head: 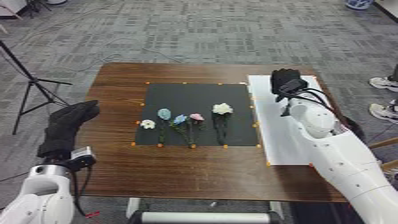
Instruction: Arrange flowers
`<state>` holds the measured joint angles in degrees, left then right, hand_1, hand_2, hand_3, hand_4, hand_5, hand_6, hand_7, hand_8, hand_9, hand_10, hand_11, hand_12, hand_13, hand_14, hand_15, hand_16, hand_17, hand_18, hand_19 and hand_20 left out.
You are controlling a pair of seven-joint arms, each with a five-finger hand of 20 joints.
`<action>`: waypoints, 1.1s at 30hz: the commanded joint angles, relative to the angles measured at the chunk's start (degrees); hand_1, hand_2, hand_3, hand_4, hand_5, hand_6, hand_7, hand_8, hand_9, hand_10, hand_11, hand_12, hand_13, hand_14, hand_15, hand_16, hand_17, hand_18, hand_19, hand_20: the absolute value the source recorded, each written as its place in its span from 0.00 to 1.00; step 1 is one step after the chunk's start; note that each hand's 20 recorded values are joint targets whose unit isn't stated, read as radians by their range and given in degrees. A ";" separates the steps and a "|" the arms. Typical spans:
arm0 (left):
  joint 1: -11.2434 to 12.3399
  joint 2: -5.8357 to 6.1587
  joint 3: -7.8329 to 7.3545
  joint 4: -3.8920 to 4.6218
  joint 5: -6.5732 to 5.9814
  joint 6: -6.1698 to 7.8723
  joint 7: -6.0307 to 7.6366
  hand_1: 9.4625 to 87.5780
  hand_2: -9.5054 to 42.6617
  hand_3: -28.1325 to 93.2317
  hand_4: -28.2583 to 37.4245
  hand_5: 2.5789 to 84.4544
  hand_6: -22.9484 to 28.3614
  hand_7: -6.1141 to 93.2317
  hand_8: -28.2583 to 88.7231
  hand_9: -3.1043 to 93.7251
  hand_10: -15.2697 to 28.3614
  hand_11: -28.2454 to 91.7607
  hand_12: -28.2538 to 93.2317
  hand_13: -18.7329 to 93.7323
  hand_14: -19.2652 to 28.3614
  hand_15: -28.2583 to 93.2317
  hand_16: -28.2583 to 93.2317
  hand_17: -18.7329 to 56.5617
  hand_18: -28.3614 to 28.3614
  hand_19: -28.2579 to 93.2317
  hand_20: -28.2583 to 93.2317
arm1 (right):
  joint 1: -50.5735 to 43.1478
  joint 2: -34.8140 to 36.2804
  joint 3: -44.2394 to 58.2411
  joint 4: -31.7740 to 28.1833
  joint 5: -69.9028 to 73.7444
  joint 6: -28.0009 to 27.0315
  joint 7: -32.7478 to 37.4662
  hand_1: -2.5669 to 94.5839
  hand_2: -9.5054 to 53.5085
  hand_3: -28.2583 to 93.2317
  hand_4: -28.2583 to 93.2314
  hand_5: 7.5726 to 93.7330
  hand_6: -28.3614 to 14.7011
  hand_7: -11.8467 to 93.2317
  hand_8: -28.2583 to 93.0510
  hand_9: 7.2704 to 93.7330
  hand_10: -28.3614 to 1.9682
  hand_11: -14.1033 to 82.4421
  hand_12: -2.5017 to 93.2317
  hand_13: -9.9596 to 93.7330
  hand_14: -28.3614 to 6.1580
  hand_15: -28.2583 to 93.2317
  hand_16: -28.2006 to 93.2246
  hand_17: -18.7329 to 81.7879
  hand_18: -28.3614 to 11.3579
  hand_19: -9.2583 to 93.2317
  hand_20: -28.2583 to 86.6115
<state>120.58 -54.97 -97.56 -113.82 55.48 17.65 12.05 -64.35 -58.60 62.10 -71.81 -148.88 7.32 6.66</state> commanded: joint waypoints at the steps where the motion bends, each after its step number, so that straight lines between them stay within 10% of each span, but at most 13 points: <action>1: 0.60 0.12 -1.54 -0.80 -0.35 -0.35 0.05 0.30 0.24 0.78 0.17 0.64 0.47 0.25 0.17 0.59 0.68 0.42 0.33 0.53 0.77 0.41 0.22 0.37 0.68 0.27 0.38 | -4.04 5.74 4.42 -16.42 5.49 0.32 5.47 0.65 0.00 0.75 0.03 0.83 0.73 0.37 0.26 0.98 0.72 0.23 0.44 0.83 0.58 0.74 0.52 0.56 0.14 0.87 0.73; 13: 2.08 -0.13 -3.03 -1.45 -0.28 -0.18 0.22 0.29 0.24 0.79 0.16 0.65 0.47 0.25 0.17 0.59 0.68 0.42 0.33 0.53 0.76 0.40 0.22 0.37 0.68 0.26 0.38 | -21.48 1.16 9.54 -32.64 7.05 -2.94 6.96 0.65 0.00 0.75 0.03 0.85 0.73 0.35 0.26 0.98 0.71 0.23 0.44 0.82 0.57 0.74 0.53 0.56 0.13 0.87 0.74; 33: 1.54 0.37 -2.23 -1.27 -0.04 -0.87 -0.87 0.29 0.24 0.79 0.16 0.65 0.46 0.25 0.17 0.59 0.68 0.42 0.33 0.53 0.76 0.40 0.22 0.37 0.67 0.26 0.38 | -22.71 -1.21 1.49 -32.27 4.80 -7.50 4.82 0.65 0.00 0.75 0.03 0.85 0.74 0.34 0.26 0.98 0.69 0.22 0.43 0.82 0.57 0.74 0.53 0.56 0.14 0.87 0.74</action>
<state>122.03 -54.55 -99.97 -114.83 55.38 17.39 11.98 -86.84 -57.95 64.98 -105.23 -142.38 1.18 12.22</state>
